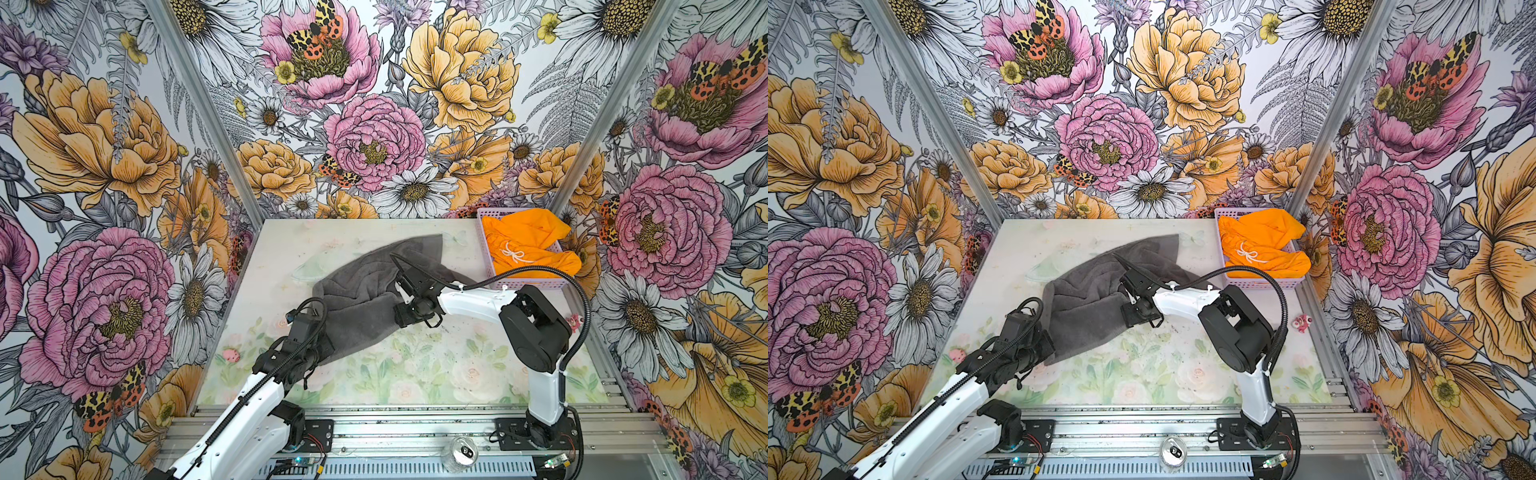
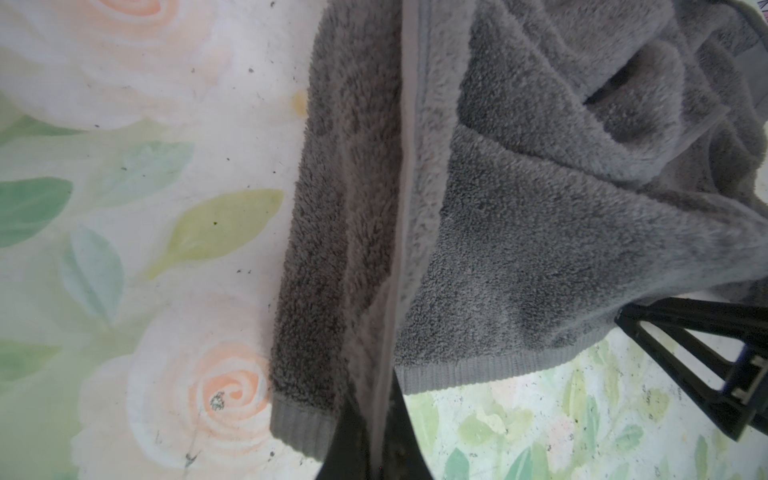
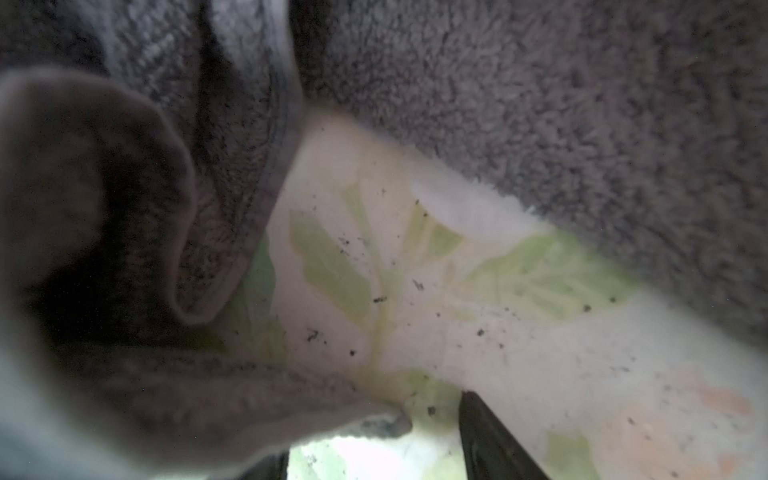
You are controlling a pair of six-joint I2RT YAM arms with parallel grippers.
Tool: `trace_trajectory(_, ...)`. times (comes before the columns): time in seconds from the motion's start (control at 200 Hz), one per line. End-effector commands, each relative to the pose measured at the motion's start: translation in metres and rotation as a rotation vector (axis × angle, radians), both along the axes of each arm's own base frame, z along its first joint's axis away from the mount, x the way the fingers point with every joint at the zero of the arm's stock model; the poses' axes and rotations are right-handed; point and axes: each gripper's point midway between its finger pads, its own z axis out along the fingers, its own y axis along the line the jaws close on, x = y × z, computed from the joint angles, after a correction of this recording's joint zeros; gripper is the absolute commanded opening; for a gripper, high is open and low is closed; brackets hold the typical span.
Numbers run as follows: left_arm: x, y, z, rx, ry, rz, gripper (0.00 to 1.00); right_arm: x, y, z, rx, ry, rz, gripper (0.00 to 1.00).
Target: Fold and stack the mixed laundry pile
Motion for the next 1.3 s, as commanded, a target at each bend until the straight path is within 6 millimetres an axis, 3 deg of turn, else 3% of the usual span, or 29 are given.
trace_trajectory(0.0,-0.002,0.0,-0.002,-0.029,0.004,0.017,0.0,0.006,0.013,-0.006,-0.004,-0.032,0.024,0.57)
trace_trajectory(0.225,-0.003,0.002,-0.003,-0.033,0.004,0.023,0.0,-0.004,-0.001,-0.024,-0.069,-0.013,-0.004,0.23)
trace_trajectory(0.39,-0.002,0.003,-0.003,-0.033,0.007,0.024,0.0,-0.007,-0.025,-0.03,-0.143,-0.018,-0.036,0.0)
trace_trajectory(0.47,-0.002,0.001,-0.003,-0.04,0.004,0.021,0.0,-0.009,-0.046,-0.028,-0.172,-0.009,-0.075,0.0)
trace_trajectory(0.565,-0.003,-0.001,-0.001,-0.054,-0.001,0.012,0.0,-0.012,-0.075,-0.008,-0.188,-0.022,-0.129,0.0)
trace_trajectory(0.675,-0.005,-0.005,0.0,-0.073,-0.006,0.005,0.31,-0.019,-0.102,0.016,-0.188,-0.029,-0.168,0.0)
trace_trajectory(0.716,-0.005,-0.006,0.0,-0.078,-0.007,0.002,0.37,-0.023,-0.107,0.023,-0.185,-0.03,-0.174,0.0)
trace_trajectory(0.911,-0.012,-0.016,-0.007,-0.099,0.021,-0.023,0.46,-0.038,-0.113,0.029,-0.154,0.001,-0.177,0.0)
trace_trajectory(1.136,-0.033,-0.042,-0.018,-0.142,0.081,-0.09,0.58,-0.036,-0.11,0.03,-0.149,0.001,-0.185,0.0)
trace_trajectory(1.296,-0.053,-0.039,-0.026,-0.098,0.141,-0.089,0.59,-0.035,-0.113,0.029,-0.161,-0.005,-0.197,0.0)
